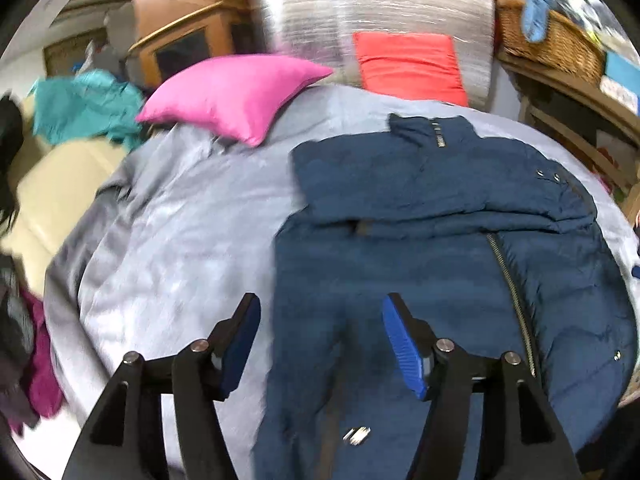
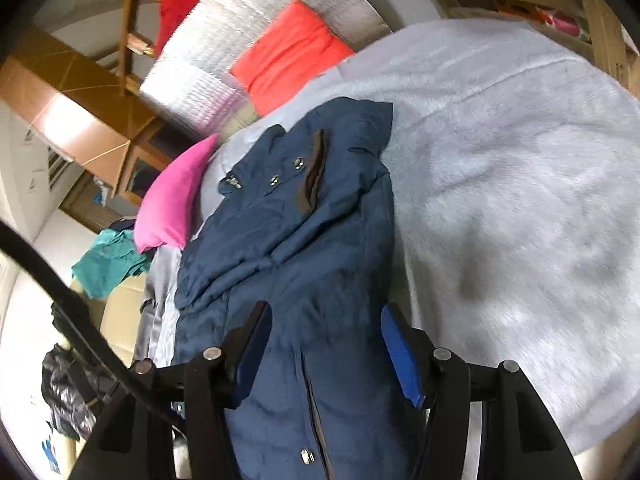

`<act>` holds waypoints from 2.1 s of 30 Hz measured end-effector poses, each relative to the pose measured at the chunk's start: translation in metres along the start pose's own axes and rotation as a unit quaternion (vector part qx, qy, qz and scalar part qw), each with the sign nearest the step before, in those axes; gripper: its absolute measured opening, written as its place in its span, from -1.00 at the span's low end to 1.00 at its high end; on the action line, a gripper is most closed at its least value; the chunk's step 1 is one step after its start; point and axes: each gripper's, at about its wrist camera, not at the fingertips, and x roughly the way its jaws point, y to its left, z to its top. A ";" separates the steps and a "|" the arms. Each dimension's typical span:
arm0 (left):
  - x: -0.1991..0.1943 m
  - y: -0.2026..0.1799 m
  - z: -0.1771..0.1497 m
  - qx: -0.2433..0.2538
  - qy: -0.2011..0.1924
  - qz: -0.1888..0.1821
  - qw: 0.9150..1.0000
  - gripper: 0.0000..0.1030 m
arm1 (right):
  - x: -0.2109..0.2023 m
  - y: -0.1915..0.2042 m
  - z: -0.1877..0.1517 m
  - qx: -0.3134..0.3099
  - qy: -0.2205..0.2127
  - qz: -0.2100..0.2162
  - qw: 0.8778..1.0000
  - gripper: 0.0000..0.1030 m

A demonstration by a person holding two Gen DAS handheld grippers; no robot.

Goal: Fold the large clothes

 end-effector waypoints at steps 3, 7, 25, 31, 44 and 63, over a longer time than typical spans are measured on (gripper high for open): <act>-0.009 0.038 -0.021 -0.056 0.015 0.003 0.998 0.28 | -0.016 -0.007 -0.012 -0.004 -0.004 -0.002 1.000 0.27; -0.018 0.082 -0.056 -0.141 0.040 -0.005 0.989 0.31 | -0.025 -0.021 -0.031 0.011 0.017 -0.003 1.000 0.27; 0.010 0.064 -0.118 -0.140 0.176 -0.056 0.973 0.33 | -0.021 -0.043 -0.093 0.050 0.084 -0.062 0.993 0.39; 0.025 0.039 -0.127 -0.085 0.220 -0.067 0.970 0.33 | 0.009 -0.030 -0.117 -0.011 0.137 -0.109 0.984 0.42; 0.016 0.035 -0.129 -0.074 0.206 -0.094 0.971 -0.17 | -0.003 0.020 -0.133 -0.120 0.117 -0.001 0.986 -0.41; 0.004 0.031 -0.117 -0.083 0.182 -0.168 0.965 -0.46 | 0.008 0.025 -0.124 -0.104 0.158 0.052 0.981 -0.51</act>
